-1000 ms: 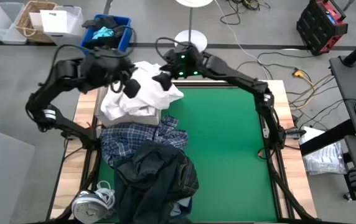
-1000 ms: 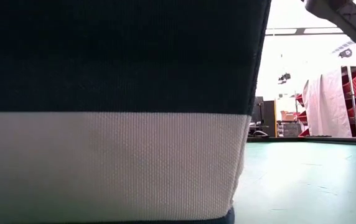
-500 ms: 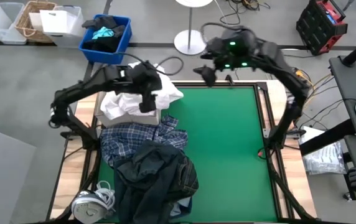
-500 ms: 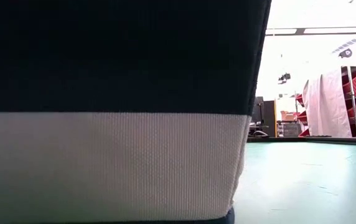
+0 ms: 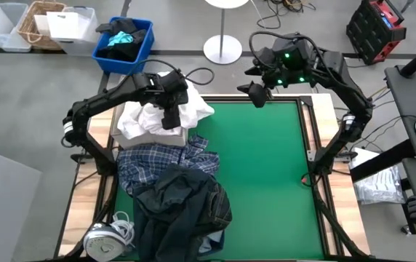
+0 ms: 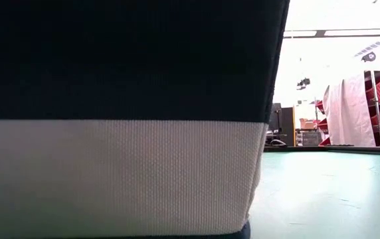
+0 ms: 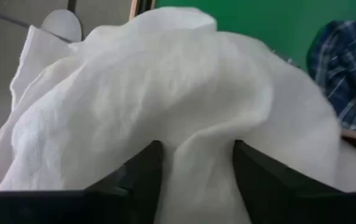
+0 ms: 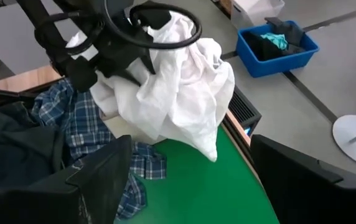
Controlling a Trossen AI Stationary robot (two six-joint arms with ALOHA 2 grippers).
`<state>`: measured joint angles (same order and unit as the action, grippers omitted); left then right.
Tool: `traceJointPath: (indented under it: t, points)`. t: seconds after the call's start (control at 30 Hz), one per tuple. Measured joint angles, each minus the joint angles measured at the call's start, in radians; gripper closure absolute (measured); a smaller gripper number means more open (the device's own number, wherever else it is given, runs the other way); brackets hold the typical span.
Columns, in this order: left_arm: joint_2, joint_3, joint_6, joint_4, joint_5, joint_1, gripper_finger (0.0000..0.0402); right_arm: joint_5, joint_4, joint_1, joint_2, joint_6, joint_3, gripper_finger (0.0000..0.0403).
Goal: Sort clothes
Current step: Put the white shirt into the white laundry organizer
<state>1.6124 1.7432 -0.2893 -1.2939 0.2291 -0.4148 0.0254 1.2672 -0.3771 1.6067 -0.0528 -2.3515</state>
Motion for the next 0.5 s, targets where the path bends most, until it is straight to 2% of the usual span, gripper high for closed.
traceJointPath:
  t: [0.07, 0.23, 0.37, 0.5]
  points:
    - [-0.002, 0.000, 0.000, 0.001, -0.003, -0.005, 0.0263, 0.000, 0.005, 0.000, 0.003, 0.000, 0.001, 0.0085]
    - [-0.013, 0.000, 0.015, -0.008, -0.003, -0.021, 0.0383, 0.000, 0.014, 0.000, 0.008, 0.002, 0.001, 0.0097]
    - [-0.014, 0.006, 0.029, -0.038, 0.013, -0.027, 0.0395, 0.000, 0.012, 0.000, 0.008, 0.013, 0.004, 0.0109]
    - [-0.016, 0.065, 0.054, -0.111, 0.131, -0.026, 0.0400, -0.002, 0.011, 0.000, 0.008, 0.024, 0.005, 0.0120]
